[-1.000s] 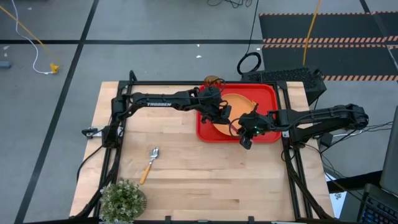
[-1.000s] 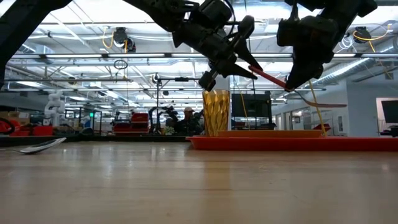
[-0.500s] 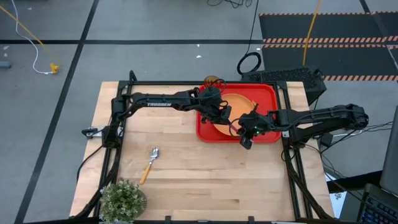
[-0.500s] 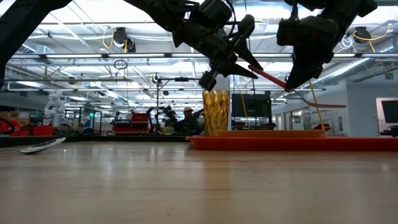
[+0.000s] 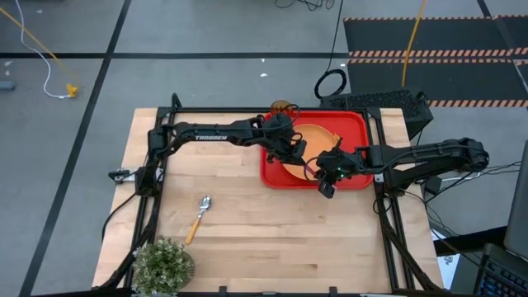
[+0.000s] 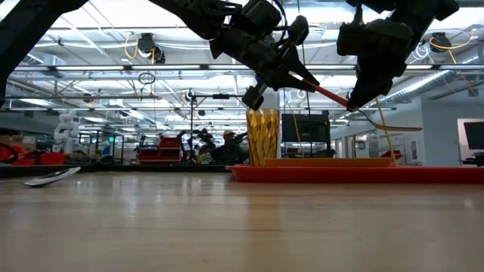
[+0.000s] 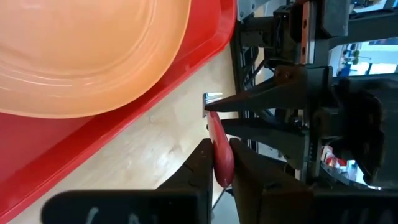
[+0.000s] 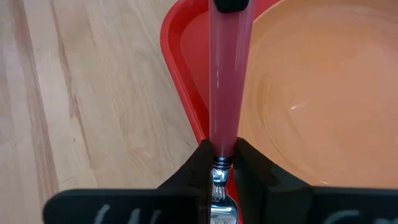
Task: Pick and place plate/cup/fork/spoon on tray
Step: Put the pink fork on the red tray to the right side of the orange plate
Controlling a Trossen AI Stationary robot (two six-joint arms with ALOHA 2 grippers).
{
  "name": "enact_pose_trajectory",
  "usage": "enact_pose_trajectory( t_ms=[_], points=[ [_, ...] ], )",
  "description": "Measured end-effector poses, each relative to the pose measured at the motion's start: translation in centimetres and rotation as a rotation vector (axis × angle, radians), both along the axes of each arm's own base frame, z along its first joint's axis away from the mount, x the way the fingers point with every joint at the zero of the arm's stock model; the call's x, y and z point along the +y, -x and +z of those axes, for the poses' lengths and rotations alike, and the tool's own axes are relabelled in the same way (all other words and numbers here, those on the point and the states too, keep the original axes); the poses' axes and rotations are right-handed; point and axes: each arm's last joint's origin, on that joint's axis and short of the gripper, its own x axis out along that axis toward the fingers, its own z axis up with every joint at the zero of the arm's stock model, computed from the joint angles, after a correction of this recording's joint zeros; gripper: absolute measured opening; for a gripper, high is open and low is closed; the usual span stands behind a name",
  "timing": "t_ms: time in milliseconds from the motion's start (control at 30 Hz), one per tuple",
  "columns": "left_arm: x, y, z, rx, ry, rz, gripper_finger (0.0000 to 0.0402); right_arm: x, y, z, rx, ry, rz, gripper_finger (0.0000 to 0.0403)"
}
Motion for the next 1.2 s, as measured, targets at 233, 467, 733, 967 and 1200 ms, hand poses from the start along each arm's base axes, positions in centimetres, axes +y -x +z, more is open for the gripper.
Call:
enact_pose_trajectory(
  t_ms=[233, 467, 733, 967, 1200],
  points=[
    [0.5, 0.1, 0.1, -0.03, -0.068, -0.039, 0.0032, 0.0, 0.0, 0.2, -0.025, -0.04, -0.051, 0.0075],
    [1.6, 0.1, 0.6, -0.109, -0.092, -0.065, 0.0032, -0.1, 0.9, 1.4, -0.111, -0.131, -0.163, 0.0162],
    [2.9, -0.3, 1.9, -0.26, -0.141, -0.039, 0.0032, -0.8, 2.8, 3.5, -0.251, -0.244, -0.322, 0.0191],
    [4.3, -0.5, 3.6, -0.445, -0.189, -0.01, 0.0031, -1.7, 4.9, 5.7, -0.459, -0.413, -0.558, 0.0192],
    [5.2, -0.1, 5.3, -0.563, -0.252, 0.018, 0.0031, -2.6, 7.3, 8.7, -0.818, -0.389, -0.734, 0.0192]
  ],
)
